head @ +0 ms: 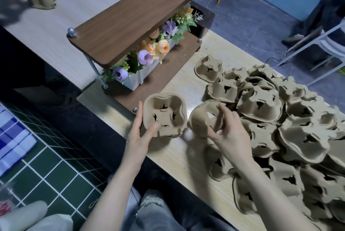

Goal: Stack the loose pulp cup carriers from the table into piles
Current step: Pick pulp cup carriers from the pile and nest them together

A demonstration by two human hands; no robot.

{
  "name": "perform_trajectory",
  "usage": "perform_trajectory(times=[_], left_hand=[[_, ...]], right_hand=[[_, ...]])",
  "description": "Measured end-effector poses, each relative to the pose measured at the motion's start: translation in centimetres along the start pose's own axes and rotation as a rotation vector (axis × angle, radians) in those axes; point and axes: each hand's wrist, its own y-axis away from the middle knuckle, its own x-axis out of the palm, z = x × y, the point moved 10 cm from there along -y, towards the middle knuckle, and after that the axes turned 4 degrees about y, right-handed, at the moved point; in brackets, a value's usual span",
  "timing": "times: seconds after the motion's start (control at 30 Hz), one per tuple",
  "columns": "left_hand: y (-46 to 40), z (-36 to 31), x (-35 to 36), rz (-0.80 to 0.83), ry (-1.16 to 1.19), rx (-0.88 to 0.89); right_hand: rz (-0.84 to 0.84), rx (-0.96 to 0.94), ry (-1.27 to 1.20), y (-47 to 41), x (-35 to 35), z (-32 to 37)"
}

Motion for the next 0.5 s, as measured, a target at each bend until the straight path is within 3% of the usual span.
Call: perform_trajectory(times=[0.1, 0.2, 0.33, 0.5], left_hand=[[-0.2, 0.0, 0.9, 0.045, 0.006, -0.021], [0.0, -0.4, 0.9, 0.016, -0.025, -0.011], [0.9, -2.0, 1.1, -0.035, -0.211, 0.088], [1.7, -3.1, 1.6, -0.030, -0.094, 0.103]], right_hand=[[-0.114, -0.035, -0.082, -0.1, -2.5, 0.9], [-0.119, -0.034, -0.232, -0.3, -3.7, 1.8], [-0.138, -0.054, -0.425, -0.2, -5.5, 3.1], [-0.138, -0.213, -0.476, 0.7, -6.0, 7.2]])
